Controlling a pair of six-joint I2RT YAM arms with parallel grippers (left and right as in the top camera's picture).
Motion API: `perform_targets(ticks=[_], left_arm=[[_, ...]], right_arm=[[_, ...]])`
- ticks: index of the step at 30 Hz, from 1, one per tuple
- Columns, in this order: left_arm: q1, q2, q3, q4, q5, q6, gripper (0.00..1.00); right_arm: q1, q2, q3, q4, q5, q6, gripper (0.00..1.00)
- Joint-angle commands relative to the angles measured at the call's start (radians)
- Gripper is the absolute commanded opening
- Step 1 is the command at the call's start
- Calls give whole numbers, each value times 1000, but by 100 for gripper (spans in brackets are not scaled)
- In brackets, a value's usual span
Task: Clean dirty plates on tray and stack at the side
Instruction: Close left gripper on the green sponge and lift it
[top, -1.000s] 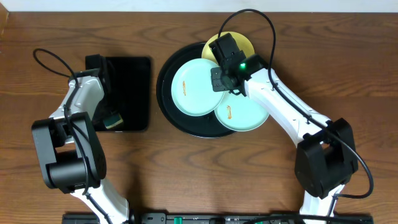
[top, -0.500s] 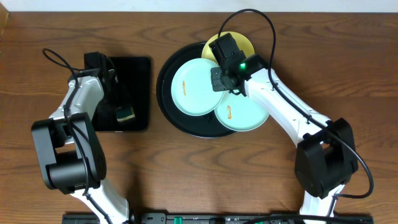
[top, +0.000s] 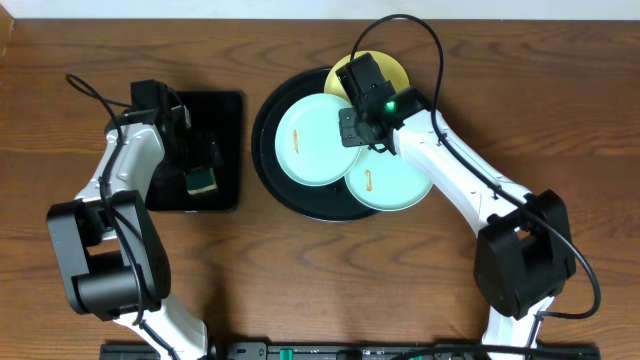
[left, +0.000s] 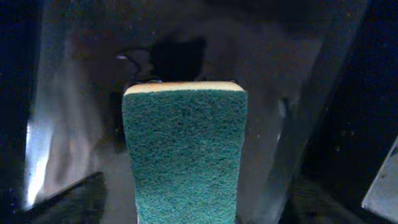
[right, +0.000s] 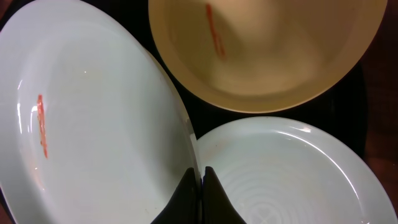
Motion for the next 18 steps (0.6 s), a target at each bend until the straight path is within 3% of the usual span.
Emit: perform_targets(ticks=[1,3,6,9,18], left_arm=[[2,-3,1,4,9,8,98],[2,-2,-2,11,9,11,98],[2,4,-4,19,5,22,71],[2,5,-4,20,5,22,61],[2,37,-4,38,-21,22,70]], right_arm=[[-1,6,-5,3,16,9,1],[-1,6,-5,3,16,9,1],[-1,6,-5,5,17,9,1],[-1,6,-5,7,17,9,1],[-2,6,-5,8,17,9,1]])
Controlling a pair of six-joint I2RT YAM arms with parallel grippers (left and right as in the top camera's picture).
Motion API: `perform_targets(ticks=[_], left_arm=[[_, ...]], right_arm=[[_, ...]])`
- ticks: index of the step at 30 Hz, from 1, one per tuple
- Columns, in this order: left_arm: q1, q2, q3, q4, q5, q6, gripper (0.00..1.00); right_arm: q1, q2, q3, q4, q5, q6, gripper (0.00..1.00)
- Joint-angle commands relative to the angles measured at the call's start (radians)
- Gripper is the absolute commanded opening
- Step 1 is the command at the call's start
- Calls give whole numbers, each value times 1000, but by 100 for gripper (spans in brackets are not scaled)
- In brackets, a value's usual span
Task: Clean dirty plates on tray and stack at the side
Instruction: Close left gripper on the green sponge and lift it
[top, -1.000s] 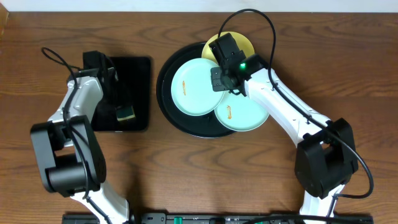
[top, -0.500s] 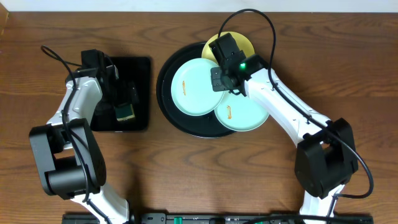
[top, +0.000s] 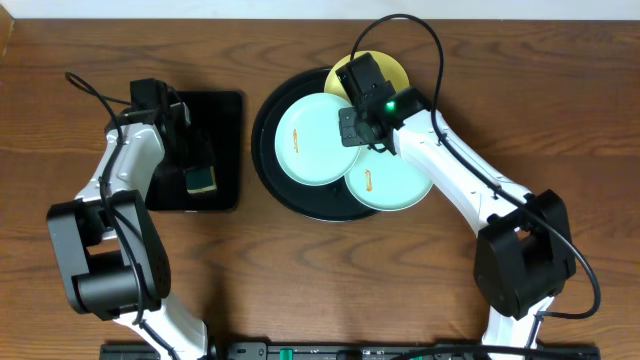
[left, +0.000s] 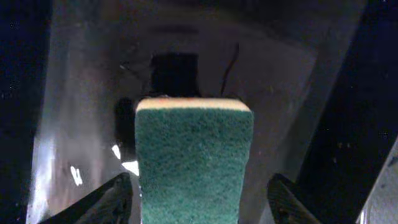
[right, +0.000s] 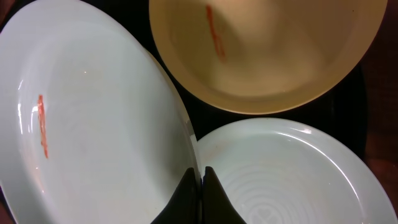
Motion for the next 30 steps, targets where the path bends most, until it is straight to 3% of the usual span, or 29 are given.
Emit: perform_targets(ticks=[1,9,13,17,20,30], left_arm=[[1,39,-4,5,-14,10,70],[2,89,-4,30,-15,10,69],[2,89,-3,55,-15,10,51],[2,89,-3,67,-15,11,22],[3,87,1,84,-16,14,8],[4,-84,27,57,-15,26,8]], right_arm=[[-2,6,-5,4,17,9,1],[-2,6,-5,4,17,9,1],[-2,6,-5,6,17,9,1],[-2,6,-5,7,17,9,1],[-2,6,-5,10,16,8,1],[-13,6,-5,9,16,9,1]])
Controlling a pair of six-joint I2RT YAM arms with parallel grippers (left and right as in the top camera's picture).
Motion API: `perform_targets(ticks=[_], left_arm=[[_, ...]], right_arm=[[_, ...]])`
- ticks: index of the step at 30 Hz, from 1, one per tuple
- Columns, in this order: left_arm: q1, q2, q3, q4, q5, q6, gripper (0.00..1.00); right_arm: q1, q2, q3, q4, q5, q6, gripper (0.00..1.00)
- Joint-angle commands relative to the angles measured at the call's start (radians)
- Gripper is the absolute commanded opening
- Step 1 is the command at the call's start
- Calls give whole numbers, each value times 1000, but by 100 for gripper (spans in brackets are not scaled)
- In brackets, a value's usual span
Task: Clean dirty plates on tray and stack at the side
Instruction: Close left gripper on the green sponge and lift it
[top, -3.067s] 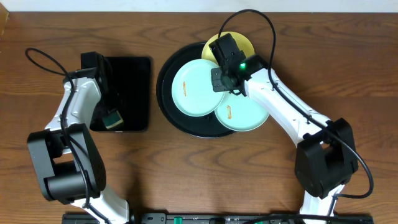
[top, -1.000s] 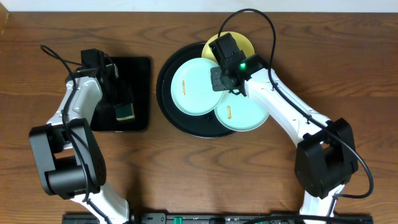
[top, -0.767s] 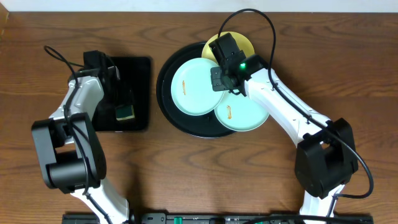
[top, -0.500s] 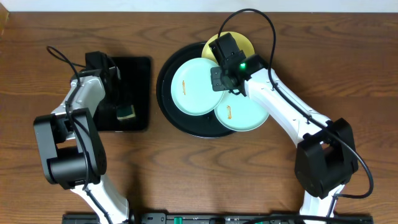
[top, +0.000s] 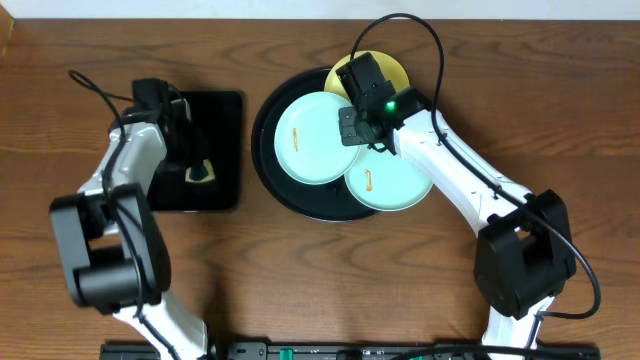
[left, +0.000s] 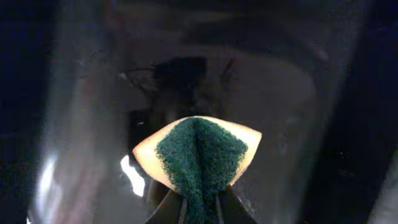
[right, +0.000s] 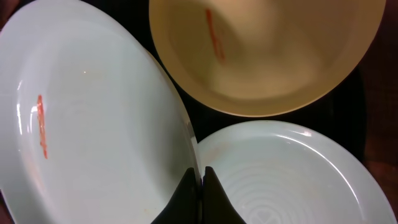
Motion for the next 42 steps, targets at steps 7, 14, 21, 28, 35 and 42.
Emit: perform_targets(ticks=[7,14,21,28,35,42], left_arm=[[3,-94,14,-48,-12,9,15],[3,-21,10,-18,-12,9,15],[3,-5,10,-30,-12,9,72],[3,-4,-5,-101,-12,9,72],[3,-3,-94,-23,-13,9,72],[3,-3,-156,48,-78,9,42]], right_arm=[[-8,6,-5,2,13,9,1],[-8,6,-5,0,13,9,1],[-8,6,-5,1,13,9,1],[-8,6,-5,0,13,9,1],[-8,6,-5,0,13,9,1],[-8,6,-5,0,13,9,1]])
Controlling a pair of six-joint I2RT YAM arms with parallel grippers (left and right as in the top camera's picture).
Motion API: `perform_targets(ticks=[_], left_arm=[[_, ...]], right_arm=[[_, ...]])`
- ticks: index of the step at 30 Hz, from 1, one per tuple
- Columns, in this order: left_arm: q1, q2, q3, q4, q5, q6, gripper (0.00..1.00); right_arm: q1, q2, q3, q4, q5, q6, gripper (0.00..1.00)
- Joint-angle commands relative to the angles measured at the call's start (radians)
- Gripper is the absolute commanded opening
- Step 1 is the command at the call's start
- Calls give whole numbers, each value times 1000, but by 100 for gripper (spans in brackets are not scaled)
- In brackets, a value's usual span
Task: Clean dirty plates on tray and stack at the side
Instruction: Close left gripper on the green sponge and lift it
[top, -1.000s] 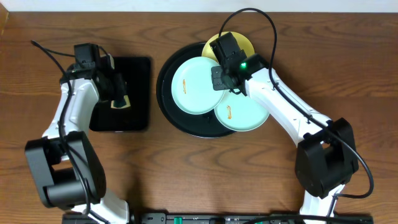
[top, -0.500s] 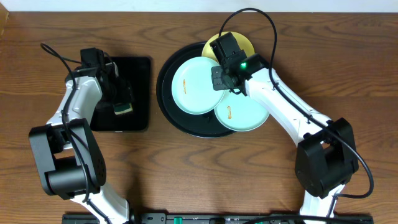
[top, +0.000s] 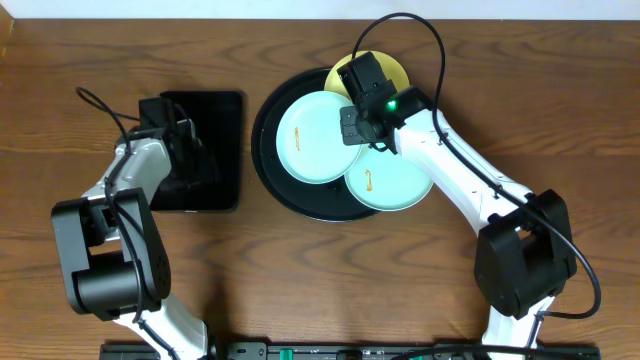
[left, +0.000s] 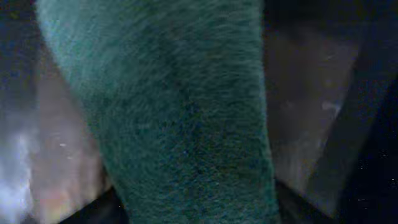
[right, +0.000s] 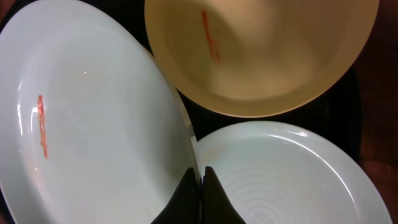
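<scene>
On the round black tray (top: 268, 170) lie three dirty plates. A pale green plate (top: 305, 140) with an orange streak is at the left, a second pale green plate (top: 395, 180) at the front right, and a yellow plate (top: 395, 70) at the back. My right gripper (right: 199, 173) is shut on the right rim of the left plate (right: 93, 112). The green sponge (left: 168, 106) fills the left wrist view, blurred and unpinched, with dark fingers spread at both lower corners. From overhead my left gripper (top: 190, 165) hides the sponge.
The sponge's black square tray (top: 225, 130) sits left of the round tray, with my left arm across it. Bare wooden table (top: 320, 280) surrounds both trays. The right arm reaches in from the front right.
My left gripper then pinched the sponge into a fold. Now its fingers stand apart beside a flat sponge that looms much closer, and the wrist has shifted toward the front. The right gripper has not moved.
The left gripper stood open around the flat sponge on the square tray at the first two moments. Then it was shut, folding the sponge's end. Now it is spread again with the sponge close up. The right gripper held the left plate's rim throughout.
</scene>
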Motion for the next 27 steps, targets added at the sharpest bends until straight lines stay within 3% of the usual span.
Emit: perform_targets(ticks=[1,2,7,9,10,11,12,16,27], left_arm=[[3,2,-14,6,-54,9,32],[4,0,-13,10,-54,9,25],[4,-23,23,3,-54,8,8],[4,-45,29,2,-54,8,10],[4,-56,29,1,-54,9,30],[4,-64,29,1,-54,9,60],[4,-72,29,0,-54,8,77],[4,-101,29,7,-54,-3,85],[4,-46,8,145,-121,-160,88]], right_arm=[[-7,6,-5,0,8,9,1],[-7,6,-5,0,8,9,1],[-7,6,-5,0,8,9,1],[-7,6,-5,0,8,9,1],[-7,6,-5,0,8,9,1],[-7,6,-5,0,8,9,1],[-7,6,-5,0,8,9,1],[-7,6,-5,0,8,9,1],[-7,6,-5,3,8,9,1]])
